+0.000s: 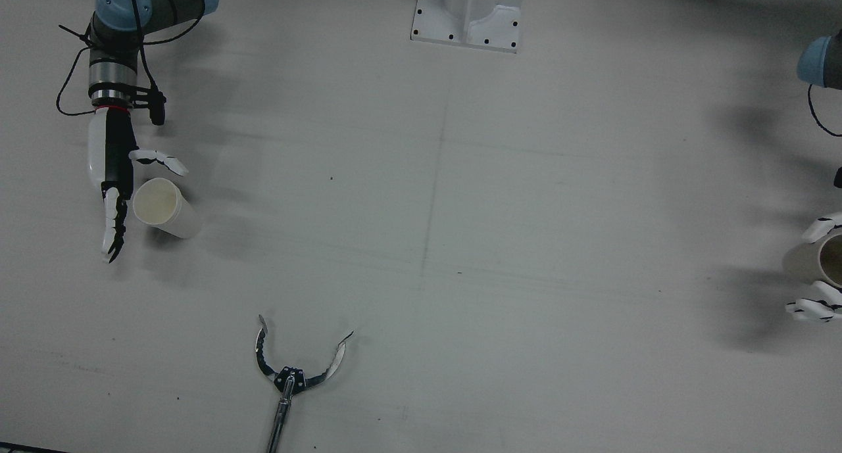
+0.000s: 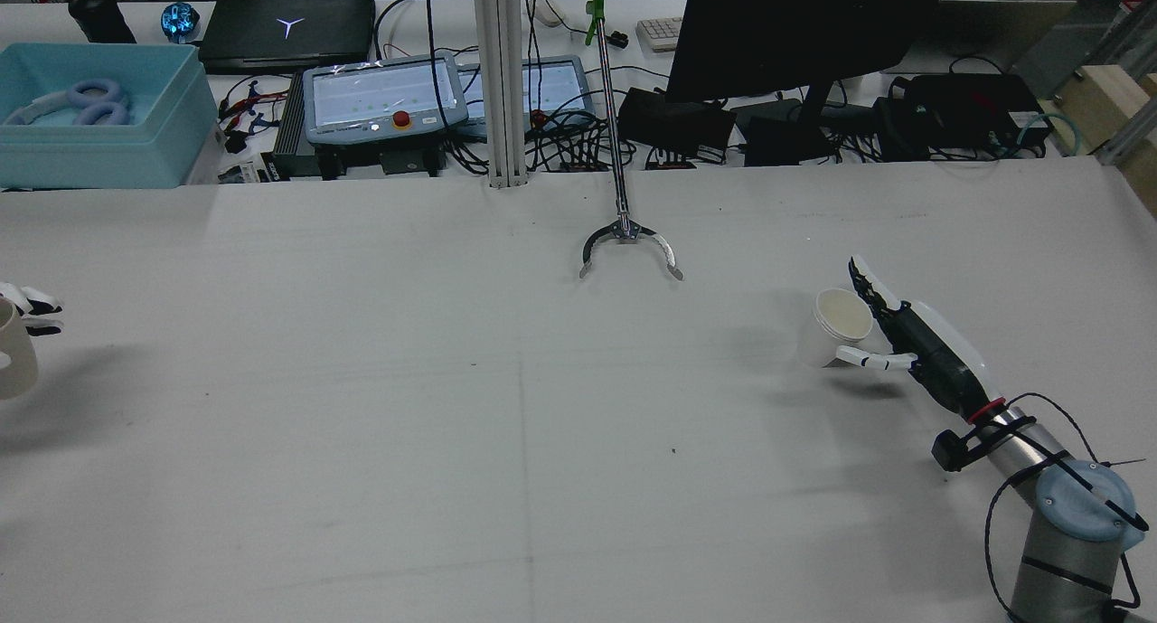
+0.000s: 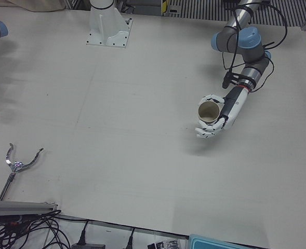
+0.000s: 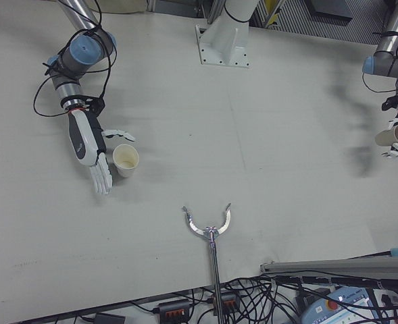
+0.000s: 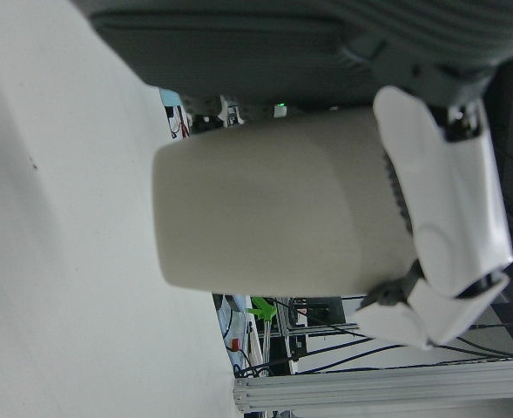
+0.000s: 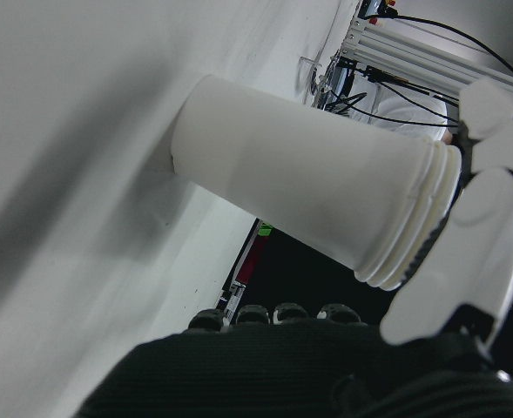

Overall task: Pour water
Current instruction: 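Wrap the right hand fingers around the white paper cup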

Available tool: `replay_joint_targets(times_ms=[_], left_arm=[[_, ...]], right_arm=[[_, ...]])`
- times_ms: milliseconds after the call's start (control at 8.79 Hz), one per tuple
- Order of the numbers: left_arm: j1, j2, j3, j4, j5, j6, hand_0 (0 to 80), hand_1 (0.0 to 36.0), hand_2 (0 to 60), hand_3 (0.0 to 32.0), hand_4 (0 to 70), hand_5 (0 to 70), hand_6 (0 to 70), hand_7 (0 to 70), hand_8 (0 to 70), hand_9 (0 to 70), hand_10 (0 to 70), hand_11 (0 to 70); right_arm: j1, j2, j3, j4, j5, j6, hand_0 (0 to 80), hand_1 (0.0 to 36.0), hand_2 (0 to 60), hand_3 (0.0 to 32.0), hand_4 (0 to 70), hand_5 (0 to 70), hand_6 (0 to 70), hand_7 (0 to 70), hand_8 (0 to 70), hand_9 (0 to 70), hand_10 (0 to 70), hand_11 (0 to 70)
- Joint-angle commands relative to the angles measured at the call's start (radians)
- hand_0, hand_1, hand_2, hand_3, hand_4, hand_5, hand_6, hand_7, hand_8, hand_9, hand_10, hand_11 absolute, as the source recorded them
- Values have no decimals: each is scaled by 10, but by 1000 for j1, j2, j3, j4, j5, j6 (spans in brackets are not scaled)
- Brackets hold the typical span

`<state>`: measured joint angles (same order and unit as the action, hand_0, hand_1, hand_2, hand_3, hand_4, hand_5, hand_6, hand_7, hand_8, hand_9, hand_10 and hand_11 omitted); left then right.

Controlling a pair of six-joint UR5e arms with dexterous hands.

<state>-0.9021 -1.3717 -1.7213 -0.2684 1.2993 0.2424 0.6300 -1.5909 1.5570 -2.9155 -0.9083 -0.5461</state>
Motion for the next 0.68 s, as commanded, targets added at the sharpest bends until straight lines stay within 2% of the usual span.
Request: replay_joint_targets(times_ms=[0, 569], left_arm=[[0, 0, 6, -2, -2, 0, 450, 193, 523, 0, 235, 452, 233, 345, 181, 279, 186, 279], [2, -9, 20, -2, -2, 3, 454, 193, 520, 0, 238, 458, 236, 346, 182, 280, 186, 280]], right_arm=[[13, 2, -3, -2, 2, -6, 393, 141, 228, 0, 0, 0, 0, 0, 0, 0, 0, 0], [50, 15, -49, -1, 0, 0, 392, 140, 226, 0, 0, 0, 0, 0, 0, 0, 0, 0]])
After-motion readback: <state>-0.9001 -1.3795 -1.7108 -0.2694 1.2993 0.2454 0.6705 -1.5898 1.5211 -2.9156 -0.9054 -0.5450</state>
